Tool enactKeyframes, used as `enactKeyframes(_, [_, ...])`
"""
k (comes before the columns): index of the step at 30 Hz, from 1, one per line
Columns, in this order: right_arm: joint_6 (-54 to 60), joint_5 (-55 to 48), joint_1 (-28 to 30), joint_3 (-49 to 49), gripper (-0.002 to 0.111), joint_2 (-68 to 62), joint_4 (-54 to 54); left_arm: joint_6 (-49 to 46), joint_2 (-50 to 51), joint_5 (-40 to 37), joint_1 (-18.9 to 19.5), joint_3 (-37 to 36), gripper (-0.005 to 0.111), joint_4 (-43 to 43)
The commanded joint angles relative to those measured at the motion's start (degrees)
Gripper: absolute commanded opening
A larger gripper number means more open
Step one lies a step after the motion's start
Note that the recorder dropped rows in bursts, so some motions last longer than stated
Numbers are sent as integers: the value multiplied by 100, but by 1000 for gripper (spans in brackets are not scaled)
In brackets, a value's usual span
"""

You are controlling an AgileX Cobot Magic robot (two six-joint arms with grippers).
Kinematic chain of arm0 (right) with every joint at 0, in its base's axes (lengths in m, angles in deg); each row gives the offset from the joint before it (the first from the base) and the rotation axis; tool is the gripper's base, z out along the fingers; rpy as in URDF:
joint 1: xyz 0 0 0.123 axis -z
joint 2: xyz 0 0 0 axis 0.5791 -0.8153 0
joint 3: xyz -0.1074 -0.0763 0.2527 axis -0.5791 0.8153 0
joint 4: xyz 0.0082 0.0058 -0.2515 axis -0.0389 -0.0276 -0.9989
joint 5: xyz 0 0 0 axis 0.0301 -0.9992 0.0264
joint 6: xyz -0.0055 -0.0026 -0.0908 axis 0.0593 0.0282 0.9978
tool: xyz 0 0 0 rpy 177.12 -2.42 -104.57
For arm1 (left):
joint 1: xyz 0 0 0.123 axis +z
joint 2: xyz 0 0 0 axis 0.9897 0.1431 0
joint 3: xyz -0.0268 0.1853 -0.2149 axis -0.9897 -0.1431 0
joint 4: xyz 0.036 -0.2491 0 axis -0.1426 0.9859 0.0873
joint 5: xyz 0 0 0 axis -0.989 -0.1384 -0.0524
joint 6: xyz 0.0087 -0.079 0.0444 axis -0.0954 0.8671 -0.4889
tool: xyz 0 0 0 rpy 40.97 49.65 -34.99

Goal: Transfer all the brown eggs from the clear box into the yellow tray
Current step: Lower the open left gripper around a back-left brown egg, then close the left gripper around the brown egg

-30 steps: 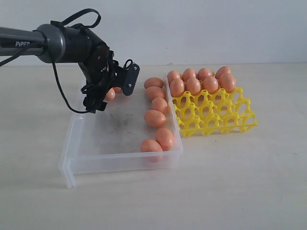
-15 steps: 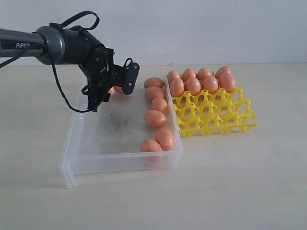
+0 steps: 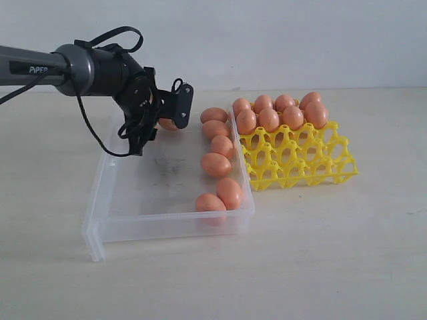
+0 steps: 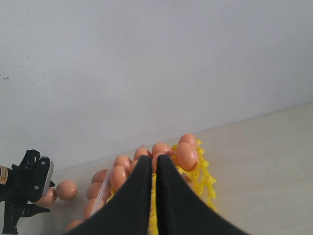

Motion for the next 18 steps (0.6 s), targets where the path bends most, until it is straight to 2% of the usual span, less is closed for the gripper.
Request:
enactKeyframes(1, [2, 4, 0, 22, 0, -19, -8, 192, 1, -336, 75, 36, 56, -230])
enactKeyframes(9, [2, 4, 0, 22, 0, -19, -8, 429, 1, -373, 191, 36, 56, -134])
enactKeyframes(12, [2, 4, 0, 22, 0, -19, -8, 429, 7, -432, 226, 36, 52, -72])
enactKeyframes(15, [2, 4, 0, 22, 0, -19, -8, 486, 55, -446, 240, 36, 35, 9])
enactKeyframes(18, [2, 4, 0, 22, 0, -19, -8, 567, 75, -325, 240, 36, 4, 97])
